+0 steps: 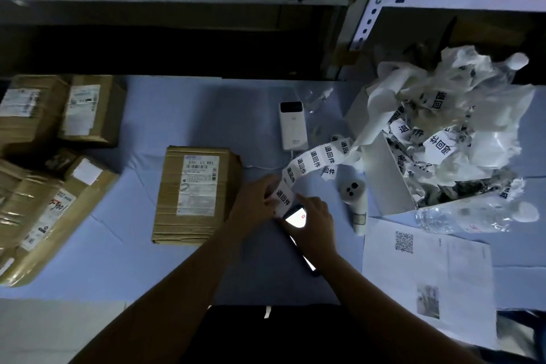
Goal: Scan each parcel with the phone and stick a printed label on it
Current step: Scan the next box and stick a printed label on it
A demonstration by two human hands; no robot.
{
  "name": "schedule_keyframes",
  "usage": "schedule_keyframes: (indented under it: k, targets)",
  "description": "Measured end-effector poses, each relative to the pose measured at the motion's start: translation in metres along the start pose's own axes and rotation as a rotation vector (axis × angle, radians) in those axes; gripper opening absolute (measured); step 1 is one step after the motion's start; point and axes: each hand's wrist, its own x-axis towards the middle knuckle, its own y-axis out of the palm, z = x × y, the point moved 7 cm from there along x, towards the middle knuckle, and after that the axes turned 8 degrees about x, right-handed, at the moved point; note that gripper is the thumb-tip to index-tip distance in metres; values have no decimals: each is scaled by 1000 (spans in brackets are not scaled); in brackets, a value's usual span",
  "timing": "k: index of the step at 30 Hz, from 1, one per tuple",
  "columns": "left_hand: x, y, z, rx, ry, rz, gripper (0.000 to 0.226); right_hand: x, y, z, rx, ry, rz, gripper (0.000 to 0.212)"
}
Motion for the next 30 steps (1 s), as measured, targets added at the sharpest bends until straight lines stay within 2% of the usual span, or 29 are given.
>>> schedule_keyframes:
  k: [5, 8, 11, 12, 17, 20, 23, 25, 28, 30]
  targets:
    - [-5, -51, -10, -485, -108, -317, 31, 4, -10, 42, 291, -84, -103, 23]
    - [-8, -79, -14, -590, -151, -414, 19, 6, -7, 64, 375, -56, -27, 13]
    - [-8, -92, -18, -843, -170, -312, 23, 6, -18, 82, 551, -27, -86, 3]
    - [-9, -96, -20, -901, -148, -250, 28, 4, -23, 88, 601, -32, -120, 9]
    - [-24, -108, -30, -792, 94, -10, 57, 1, -42, 109, 798, -7, -260, 9]
    - [-33, -121, -31, -856, 143, -61, 48, -4, -41, 121, 812, 9, -264, 13]
    - [-37, -136, -25, -1017, 55, -188, 30, -14, -37, 135, 697, -77, -183, 8]
    - [-37, -146, -21, -1045, 22, -241, 22, -20, -35, 141, 652, -130, -137, 7]
    - [-38, -153, -23, -1057, 39, -180, 29, -26, -37, 151, 688, -146, -102, 13]
    - [-42, -156, -27, -981, 70, -145, 39, -29, -42, 157, 747, -144, -137, 14]
